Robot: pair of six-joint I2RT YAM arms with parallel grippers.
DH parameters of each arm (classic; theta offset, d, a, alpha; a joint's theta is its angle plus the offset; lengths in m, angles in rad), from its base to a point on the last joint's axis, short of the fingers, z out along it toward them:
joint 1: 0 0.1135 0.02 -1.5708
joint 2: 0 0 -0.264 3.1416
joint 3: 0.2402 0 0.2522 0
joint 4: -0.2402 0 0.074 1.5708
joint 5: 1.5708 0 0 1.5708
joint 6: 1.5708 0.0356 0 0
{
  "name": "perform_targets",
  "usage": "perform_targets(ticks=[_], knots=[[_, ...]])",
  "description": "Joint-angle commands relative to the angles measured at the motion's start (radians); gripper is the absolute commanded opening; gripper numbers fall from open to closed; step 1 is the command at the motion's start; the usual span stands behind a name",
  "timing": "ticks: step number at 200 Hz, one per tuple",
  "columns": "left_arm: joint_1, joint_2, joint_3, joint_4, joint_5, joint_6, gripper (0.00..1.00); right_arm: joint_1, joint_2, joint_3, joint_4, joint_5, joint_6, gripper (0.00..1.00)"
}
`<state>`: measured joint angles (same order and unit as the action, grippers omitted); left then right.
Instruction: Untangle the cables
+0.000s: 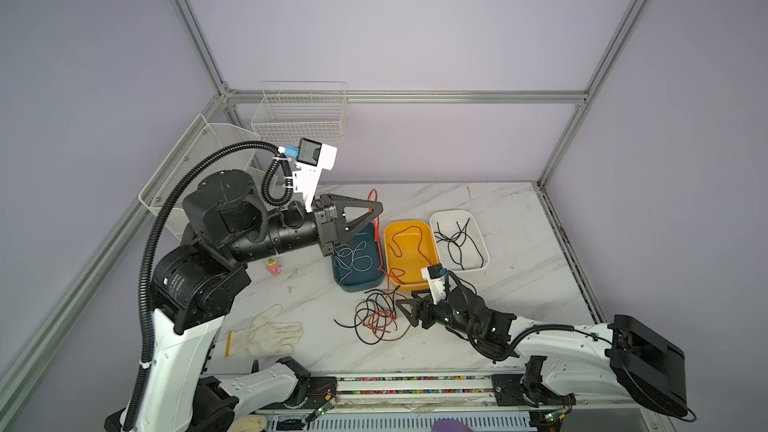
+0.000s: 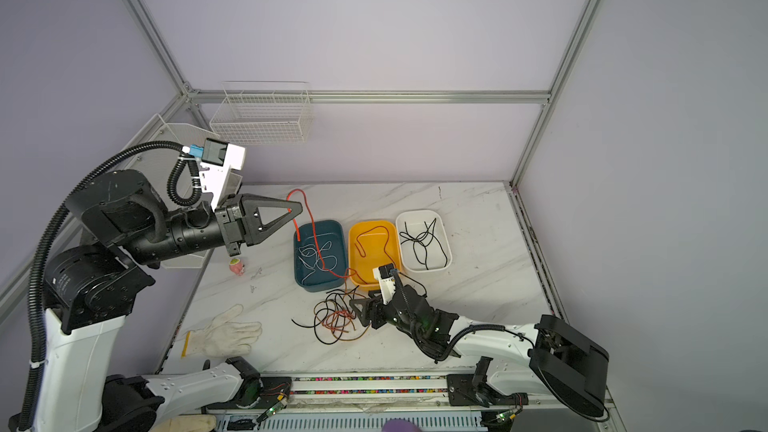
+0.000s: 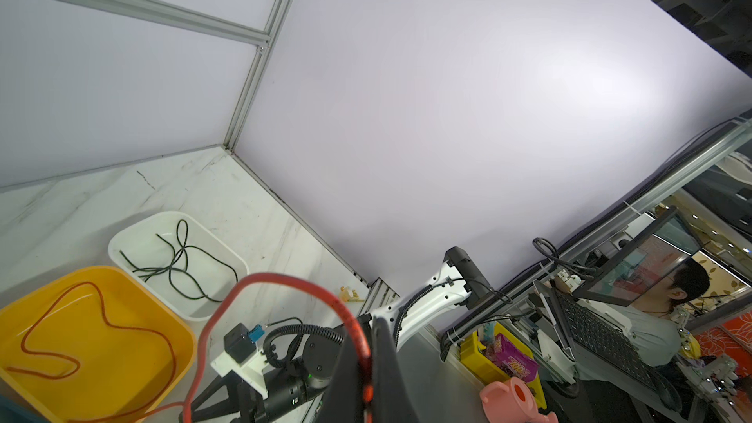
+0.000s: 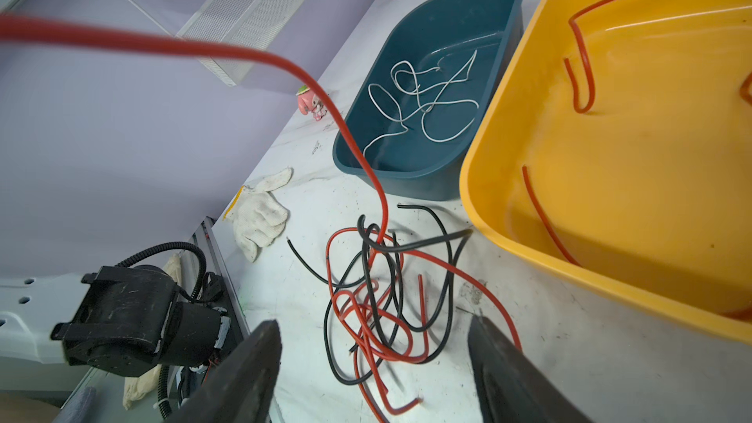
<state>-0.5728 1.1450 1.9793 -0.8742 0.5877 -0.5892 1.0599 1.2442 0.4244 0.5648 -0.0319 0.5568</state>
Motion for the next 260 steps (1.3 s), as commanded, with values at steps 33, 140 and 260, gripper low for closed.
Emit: perform_targets(ticks=[33,140,260], knots=[[-0.006,0.02,0.104,0.163,0.045,-0.038,0.0,-0.003,0.063,-0.02,0.18,-0.031,0.035,0.73],[-0.005,-0.043,-0.091,0.185,-0.032,0.027,0.0,0.002,0.003,0.004,0.1,0.089,-0.02,0.62],[-0.003,0.102,-0.097,0.177,-0.076,0.225,0.0,0.0,-0.512,0.014,-0.423,0.464,0.02,0.83]])
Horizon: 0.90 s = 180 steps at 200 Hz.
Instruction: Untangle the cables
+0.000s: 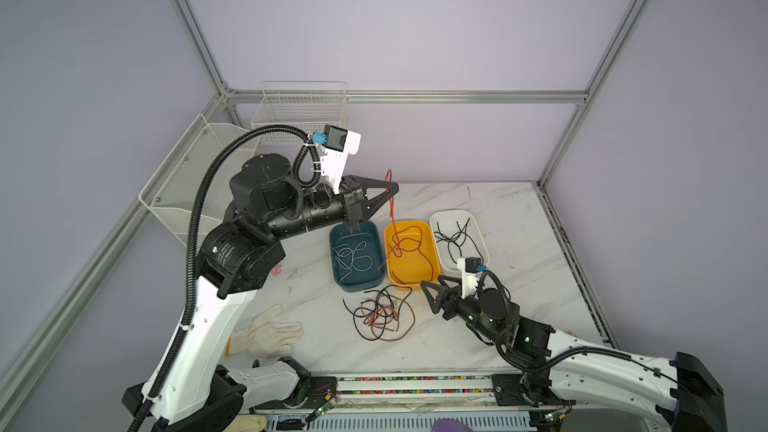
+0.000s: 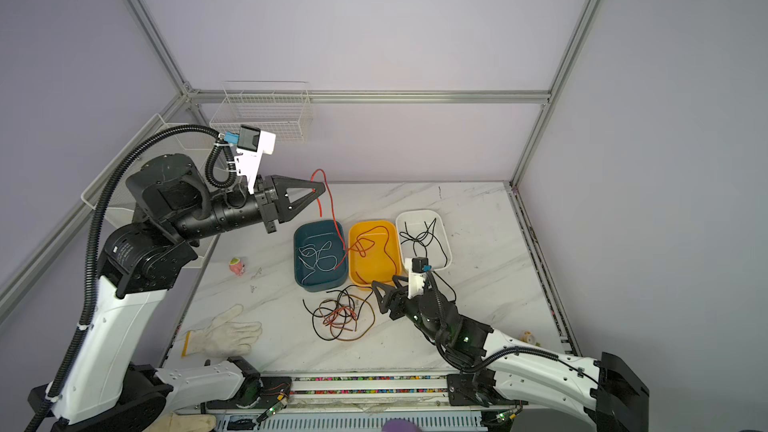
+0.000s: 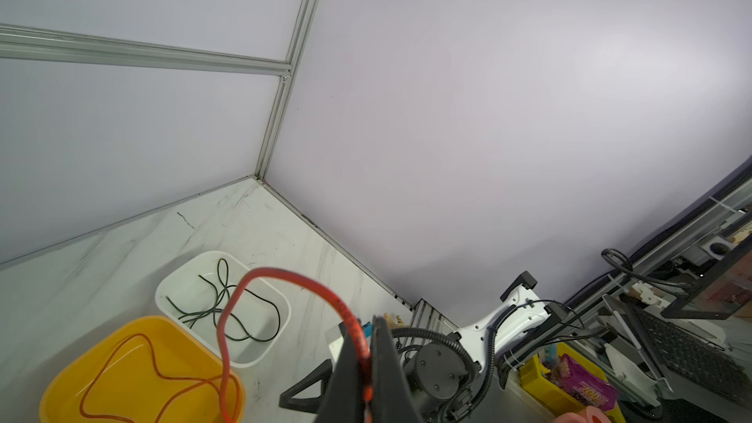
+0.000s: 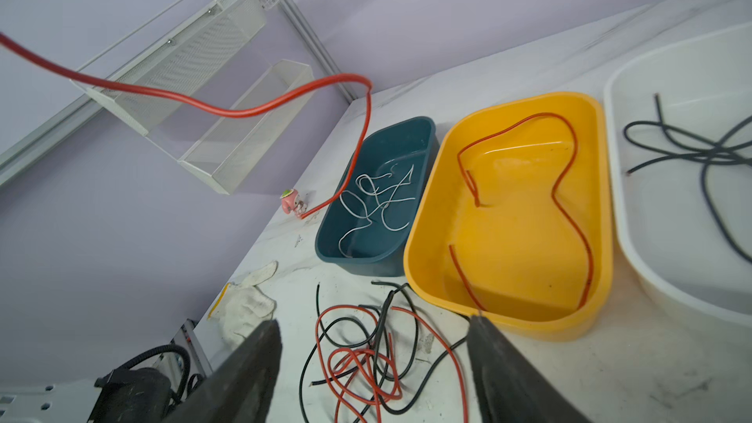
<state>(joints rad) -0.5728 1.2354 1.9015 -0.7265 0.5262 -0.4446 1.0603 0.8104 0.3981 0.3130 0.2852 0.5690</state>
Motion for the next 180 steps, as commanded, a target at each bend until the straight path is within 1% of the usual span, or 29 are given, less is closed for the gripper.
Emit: perform_targets(ticks=[1,39,52,65,80,93,134,161,165,180], knots=[[-0.003,0.014,-0.019,0.029,-0.015,0.082,0.0,0.0,-0.082,0.042,-0.177,0.15,0.007,0.83],[-0.001,0.069,-0.035,0.018,-0.039,0.127,0.0,0.0,-0.175,0.127,-0.334,0.256,-0.037,0.97],[0.001,0.083,-0.06,0.028,-0.05,0.137,0.0,0.0,-0.203,0.182,-0.42,0.321,-0.046,0.98],[0.001,0.1,-0.085,0.035,-0.056,0.147,0.0,0.0,-0.237,0.233,-0.481,0.358,-0.081,0.98],[0.002,0.118,-0.112,0.046,-0.067,0.154,0.0,0.0,-0.278,0.288,-0.55,0.412,-0.09,0.98],[0.001,0.132,-0.135,0.062,-0.074,0.158,0.0,0.0,-0.315,0.325,-0.585,0.434,-0.113,0.98],[0.001,0.166,-0.183,0.087,-0.112,0.176,0.0,0.0,-0.401,0.385,-0.625,0.427,-0.154,0.98],[0.001,0.169,-0.218,0.1,-0.131,0.187,0.0,0.0,-0.408,0.408,-0.643,0.408,-0.172,0.98],[0.001,0.203,-0.225,0.102,-0.133,0.187,0.0,0.0,-0.406,0.411,-0.646,0.405,-0.174,0.98],[0.001,0.218,-0.247,0.108,-0.14,0.187,0.0,0.0,-0.388,0.432,-0.667,0.399,-0.18,0.98]])
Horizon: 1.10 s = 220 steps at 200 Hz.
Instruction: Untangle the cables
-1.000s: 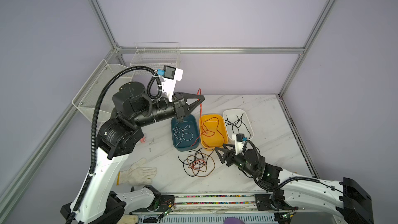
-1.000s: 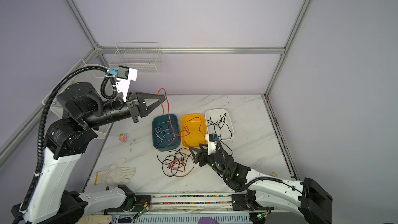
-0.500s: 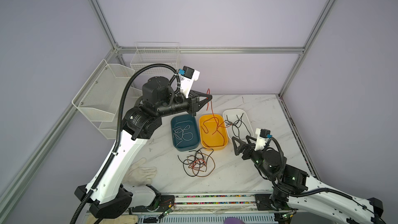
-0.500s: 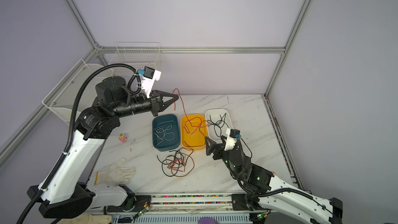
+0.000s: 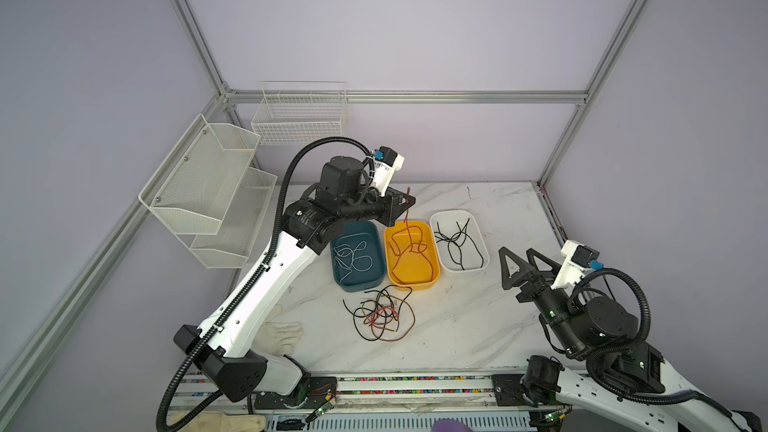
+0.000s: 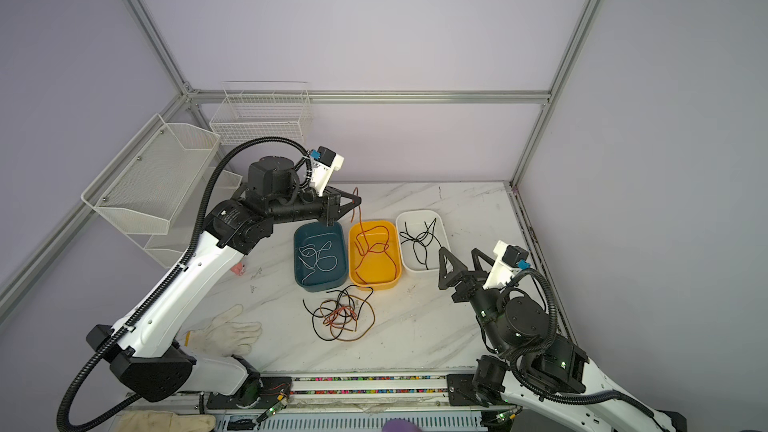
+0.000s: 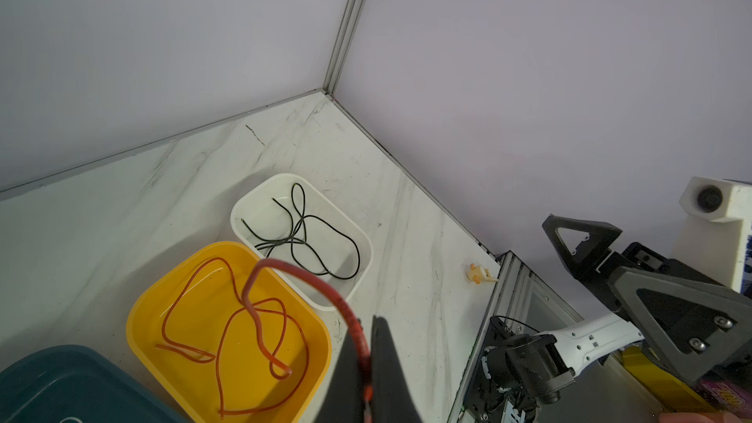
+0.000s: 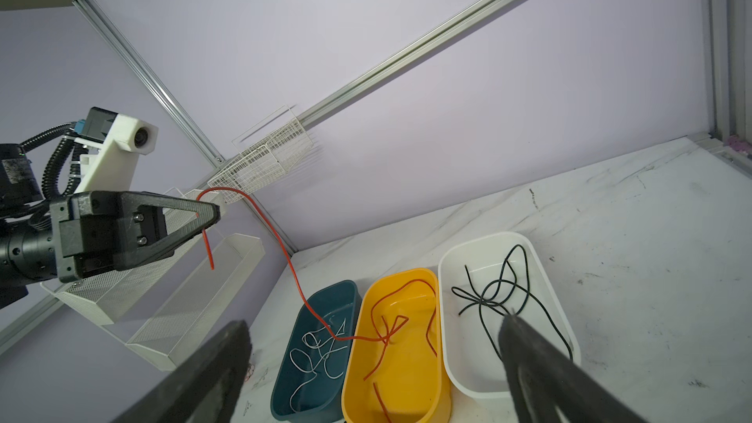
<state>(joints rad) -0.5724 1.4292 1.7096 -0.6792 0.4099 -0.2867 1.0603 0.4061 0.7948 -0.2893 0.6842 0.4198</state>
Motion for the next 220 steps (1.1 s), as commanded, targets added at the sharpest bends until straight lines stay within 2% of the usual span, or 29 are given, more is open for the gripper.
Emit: perform_targets(ticks=[1,43,86,123,220], knots=[[0.001,0.024,-0.055,0.06,-0.023,0.029,0.0,0.0,0.017,0.037,-0.067,0.001,-0.031,0.98],[-0.001,0.05,-0.132,0.075,-0.107,0.028,0.0,0.0,0.066,0.109,-0.147,0.095,-0.077,0.98],[-0.002,0.075,-0.186,0.079,-0.195,0.012,0.0,0.0,0.027,0.089,-0.148,0.152,-0.115,0.98],[-0.015,0.122,-0.185,0.057,-0.264,-0.001,0.0,0.0,0.001,0.047,-0.144,0.164,-0.112,0.98],[-0.091,0.292,-0.156,0.006,-0.346,-0.054,0.0,-0.001,-0.004,0.022,-0.12,0.167,-0.136,0.98]])
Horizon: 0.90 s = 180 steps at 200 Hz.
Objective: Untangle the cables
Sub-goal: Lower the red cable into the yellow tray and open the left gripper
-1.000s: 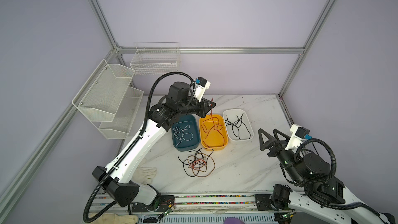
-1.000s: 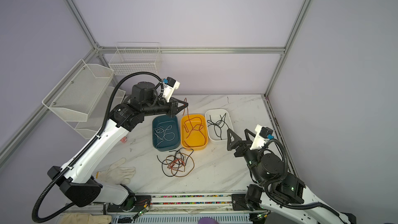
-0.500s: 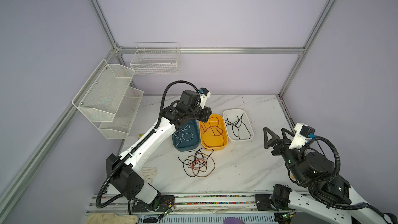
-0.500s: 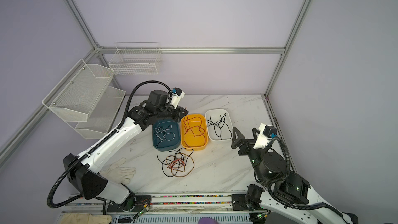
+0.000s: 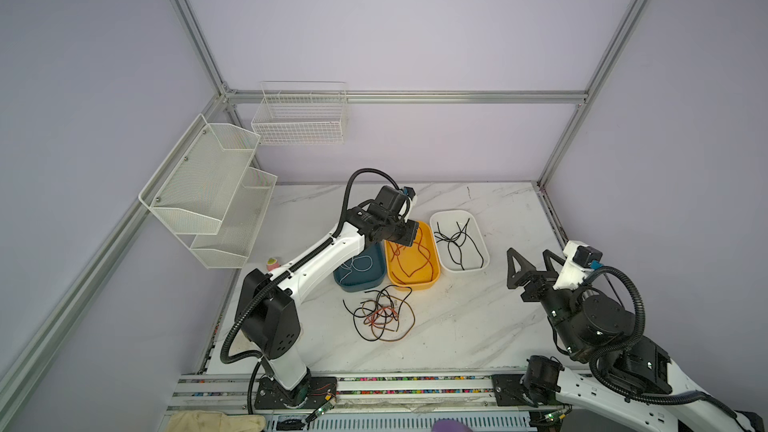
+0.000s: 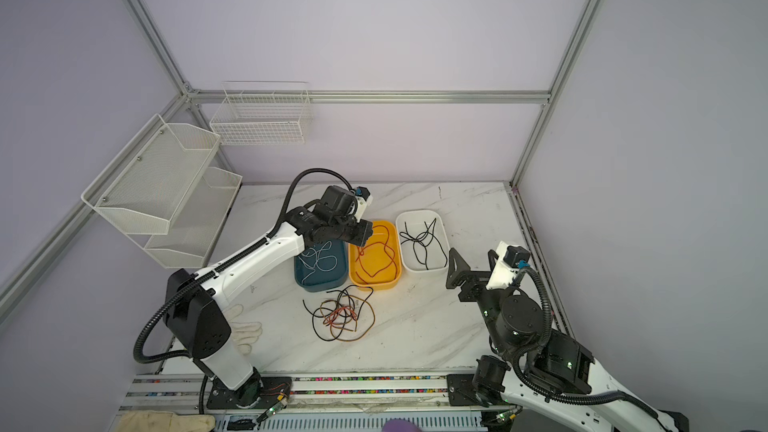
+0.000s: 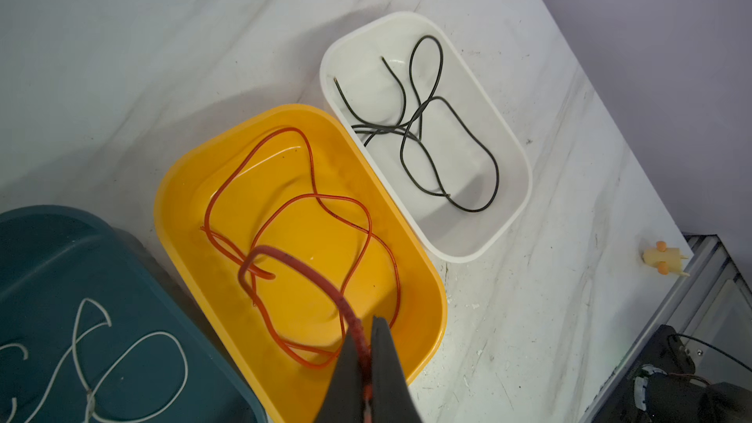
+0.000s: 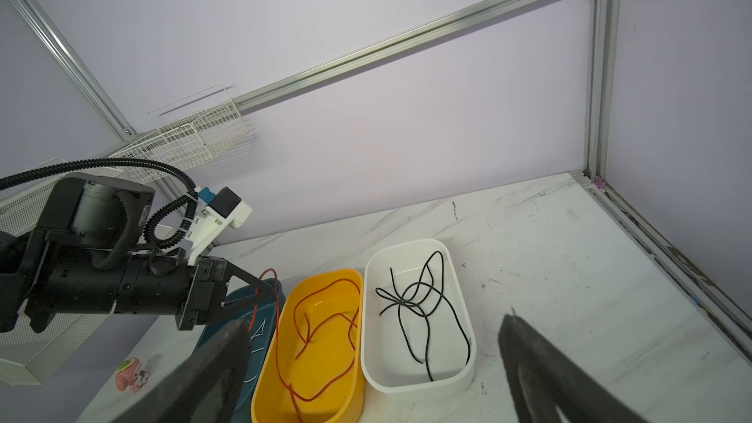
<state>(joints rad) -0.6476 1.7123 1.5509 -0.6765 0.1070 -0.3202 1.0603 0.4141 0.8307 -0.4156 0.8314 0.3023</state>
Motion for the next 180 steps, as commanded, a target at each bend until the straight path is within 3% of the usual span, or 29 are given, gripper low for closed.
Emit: perform_targets(ticks=[1,180], knots=[[-0.017,0.01,0.003,0.002,-0.044,-0.02,0.0,-0.001,-0.012,-0.013,0.006,0.019,-0.019,0.98],[-0.069,0.19,0.042,0.002,-0.081,-0.043,0.0,-0.001,-0.011,-0.034,0.044,-0.001,-0.051,0.98]])
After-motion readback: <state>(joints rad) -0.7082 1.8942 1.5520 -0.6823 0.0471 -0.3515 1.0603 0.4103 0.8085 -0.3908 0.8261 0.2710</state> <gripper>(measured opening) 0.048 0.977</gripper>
